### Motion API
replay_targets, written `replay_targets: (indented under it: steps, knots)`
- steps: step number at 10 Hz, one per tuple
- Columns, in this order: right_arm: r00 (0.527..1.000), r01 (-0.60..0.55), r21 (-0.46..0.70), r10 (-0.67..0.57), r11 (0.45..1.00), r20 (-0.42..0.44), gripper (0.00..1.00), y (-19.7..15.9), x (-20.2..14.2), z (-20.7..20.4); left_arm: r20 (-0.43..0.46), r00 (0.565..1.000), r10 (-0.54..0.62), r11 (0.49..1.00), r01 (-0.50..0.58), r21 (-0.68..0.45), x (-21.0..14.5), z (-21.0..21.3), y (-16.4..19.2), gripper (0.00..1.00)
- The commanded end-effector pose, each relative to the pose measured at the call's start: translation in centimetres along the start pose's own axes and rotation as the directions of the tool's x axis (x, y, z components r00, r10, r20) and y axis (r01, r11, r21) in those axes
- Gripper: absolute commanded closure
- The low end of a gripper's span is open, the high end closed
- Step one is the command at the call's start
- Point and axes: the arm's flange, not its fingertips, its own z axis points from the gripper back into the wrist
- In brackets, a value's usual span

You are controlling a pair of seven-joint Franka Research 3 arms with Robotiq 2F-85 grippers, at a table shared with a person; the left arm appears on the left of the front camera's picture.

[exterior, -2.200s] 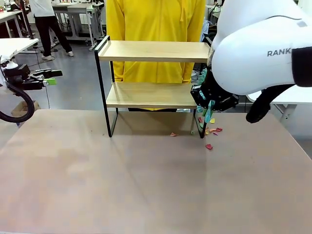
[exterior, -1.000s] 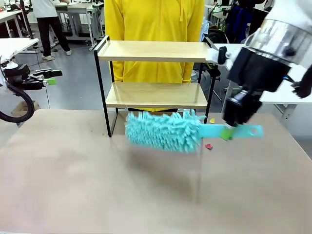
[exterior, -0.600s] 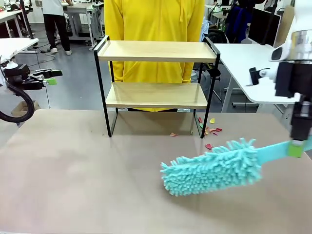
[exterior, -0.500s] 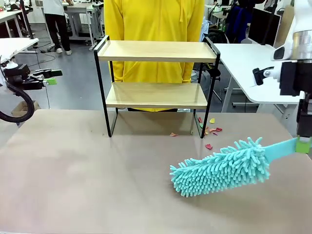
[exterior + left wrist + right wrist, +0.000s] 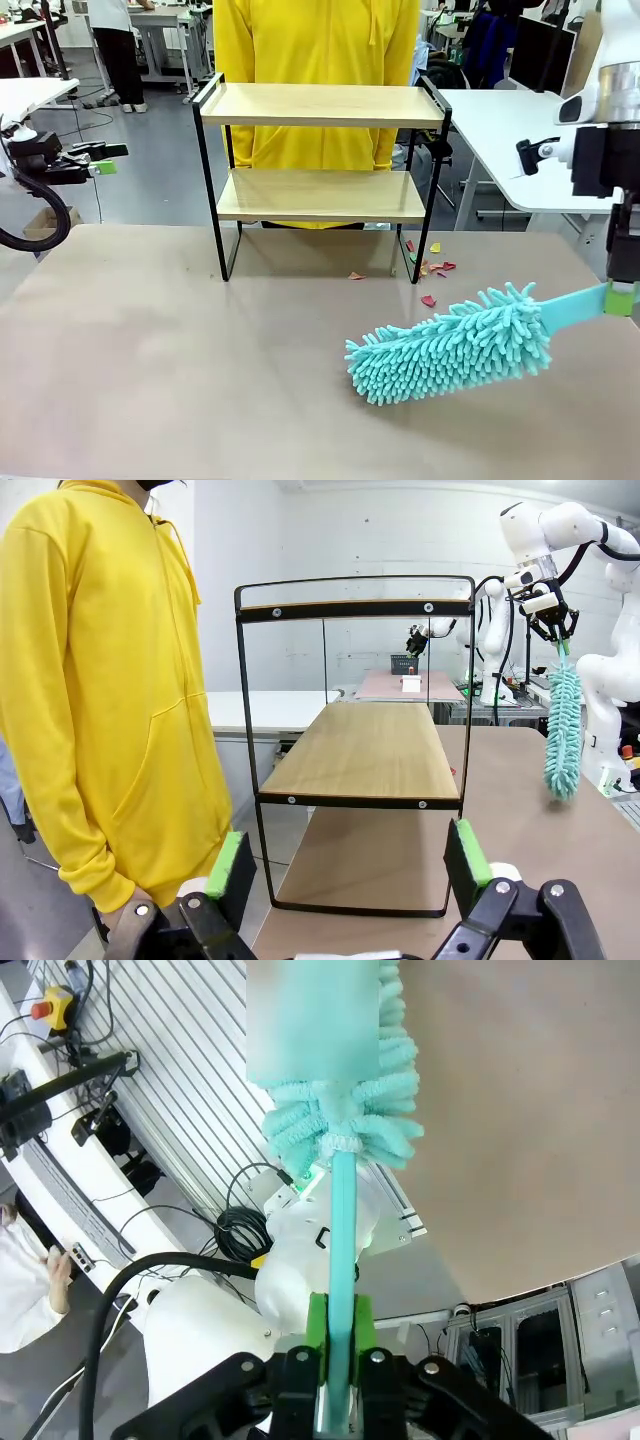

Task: Clean the shelf.
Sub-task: Hand the Duster back to the human.

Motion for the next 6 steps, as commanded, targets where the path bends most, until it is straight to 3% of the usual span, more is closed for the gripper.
replay_targets:
  steps: [1, 5, 6]
  knots:
    - [1.0, 0.016, 0.017, -0.016, 1.0, 0.016, 0.87, 0.5, -0.1, -0.2, 0.002, 1.0, -0.013, 1.0, 0.013, -0.003, 0.4, 0.0, -0.2, 0.0]
    - [1.0, 0.0, 0.0, 0.0, 1.0, 0.0, 0.87, 0.0, 0.0, 0.0, 0.0, 1.0, 0.0, 1.0, 0.0, 0.0, 0.0, 0.0, 0.0, 0.0]
    - [0.991, -0.089, -0.007, 0.089, 0.996, 0.095, 0.87, -1.1, 0.3, 0.3, -0.028, 0.999, 0.026, 0.999, -0.025, 0.041, -0.1, -0.6, -1.8, 0.0]
